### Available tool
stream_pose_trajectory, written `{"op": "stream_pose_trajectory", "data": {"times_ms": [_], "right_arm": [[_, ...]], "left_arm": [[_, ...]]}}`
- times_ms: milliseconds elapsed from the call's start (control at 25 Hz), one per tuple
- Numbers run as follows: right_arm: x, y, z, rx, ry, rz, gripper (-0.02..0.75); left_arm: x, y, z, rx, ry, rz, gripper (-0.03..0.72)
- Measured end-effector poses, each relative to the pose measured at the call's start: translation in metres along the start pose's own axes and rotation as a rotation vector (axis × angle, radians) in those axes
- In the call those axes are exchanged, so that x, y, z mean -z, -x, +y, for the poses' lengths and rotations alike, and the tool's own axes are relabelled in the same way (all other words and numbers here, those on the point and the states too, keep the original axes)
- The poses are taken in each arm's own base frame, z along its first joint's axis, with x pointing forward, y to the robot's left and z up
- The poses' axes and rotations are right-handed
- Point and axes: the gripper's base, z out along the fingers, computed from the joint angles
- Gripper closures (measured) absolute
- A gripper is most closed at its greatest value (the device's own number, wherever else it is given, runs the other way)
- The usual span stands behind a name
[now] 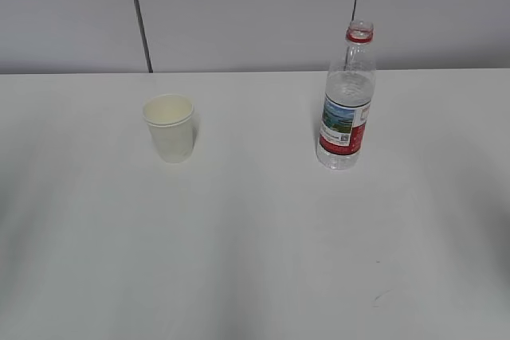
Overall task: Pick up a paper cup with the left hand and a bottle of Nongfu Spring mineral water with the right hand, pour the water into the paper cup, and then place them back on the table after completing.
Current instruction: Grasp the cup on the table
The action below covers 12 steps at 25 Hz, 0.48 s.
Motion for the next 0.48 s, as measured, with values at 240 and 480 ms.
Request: {"op": "stream_pose_trajectory", "data": {"times_ms": [240,480], "right_arm": [[-0.055,0.014,0.007,-0.029,0.044,-0.050,0.150],[-0.104,0.013,0.013,-0.049,0.066,-0.074,0.150]], "left_arm": [[-0.066,-0.001,-0.002,-0.009,-0.007,0.037,0.272],[-0.129,-0.015,-0.013,-0.090,-0.069,0.008,0.272]]}}
